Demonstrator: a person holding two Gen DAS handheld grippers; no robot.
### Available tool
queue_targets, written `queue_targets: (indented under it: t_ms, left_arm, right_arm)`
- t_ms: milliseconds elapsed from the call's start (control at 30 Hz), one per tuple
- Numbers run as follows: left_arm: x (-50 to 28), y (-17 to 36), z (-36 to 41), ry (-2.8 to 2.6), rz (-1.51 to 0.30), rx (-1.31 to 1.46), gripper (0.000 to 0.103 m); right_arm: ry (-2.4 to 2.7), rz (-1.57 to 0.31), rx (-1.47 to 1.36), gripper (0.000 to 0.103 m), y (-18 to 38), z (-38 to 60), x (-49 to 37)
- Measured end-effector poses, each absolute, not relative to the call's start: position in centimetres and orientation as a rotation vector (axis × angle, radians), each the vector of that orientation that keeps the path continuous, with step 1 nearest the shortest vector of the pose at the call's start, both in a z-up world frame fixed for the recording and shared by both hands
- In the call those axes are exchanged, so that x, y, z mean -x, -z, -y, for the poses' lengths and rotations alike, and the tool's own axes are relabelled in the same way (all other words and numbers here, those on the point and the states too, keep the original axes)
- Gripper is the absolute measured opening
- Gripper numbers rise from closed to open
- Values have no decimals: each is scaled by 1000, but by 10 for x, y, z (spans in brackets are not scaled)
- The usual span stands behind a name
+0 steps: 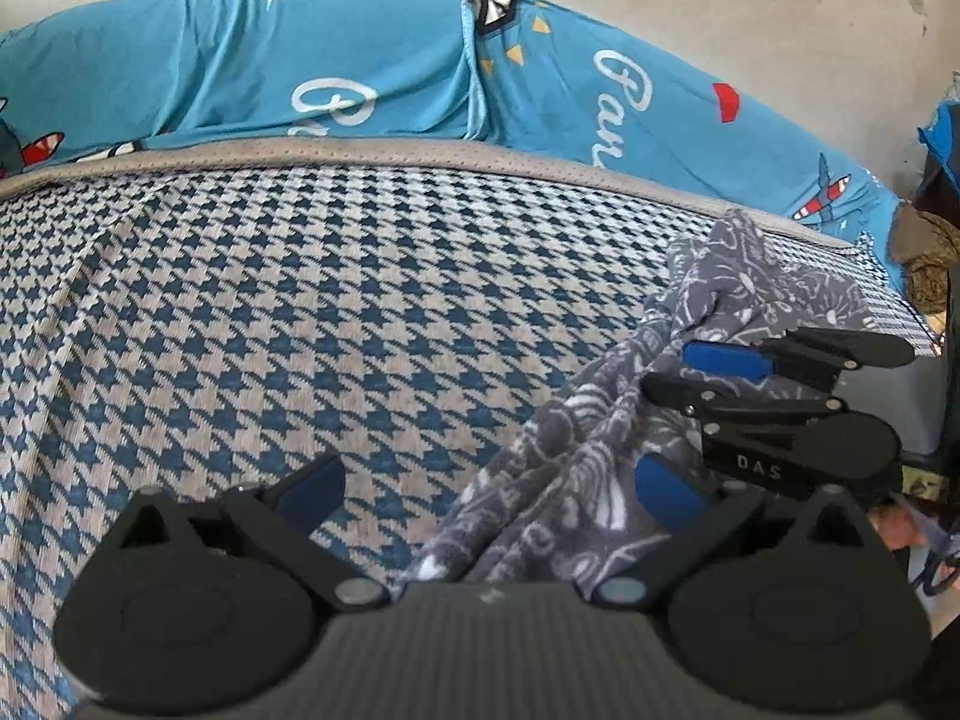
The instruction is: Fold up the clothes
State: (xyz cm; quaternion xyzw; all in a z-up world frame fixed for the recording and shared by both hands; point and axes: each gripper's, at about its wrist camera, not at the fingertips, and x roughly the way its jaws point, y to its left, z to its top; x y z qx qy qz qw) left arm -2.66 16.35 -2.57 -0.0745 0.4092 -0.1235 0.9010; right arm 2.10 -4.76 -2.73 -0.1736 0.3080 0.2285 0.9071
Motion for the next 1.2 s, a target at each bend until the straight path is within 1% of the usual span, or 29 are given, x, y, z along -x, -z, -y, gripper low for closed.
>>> queue_targets:
  t_ms: [433,800,933,1033,1200]
  left_arm:
    - [28,27,-186,151,-867,185,103]
    - [54,10,-204,259,-834,235,103]
    - [71,2,-197,293,-797,195,103]
    - [75,9,-186,242,-829,135,103]
    - [79,28,-183,75,-902,61,103]
  right_arm:
    - [-466,-615,334,40,40,37,-35]
    - [-470,-607,339,42,41,37,-35]
    - [-476,-607,335,46,37,37,-32]
    - [-484,-606,315,49,33,38,-28]
    - [-502,-614,253,50,21,52,-19]
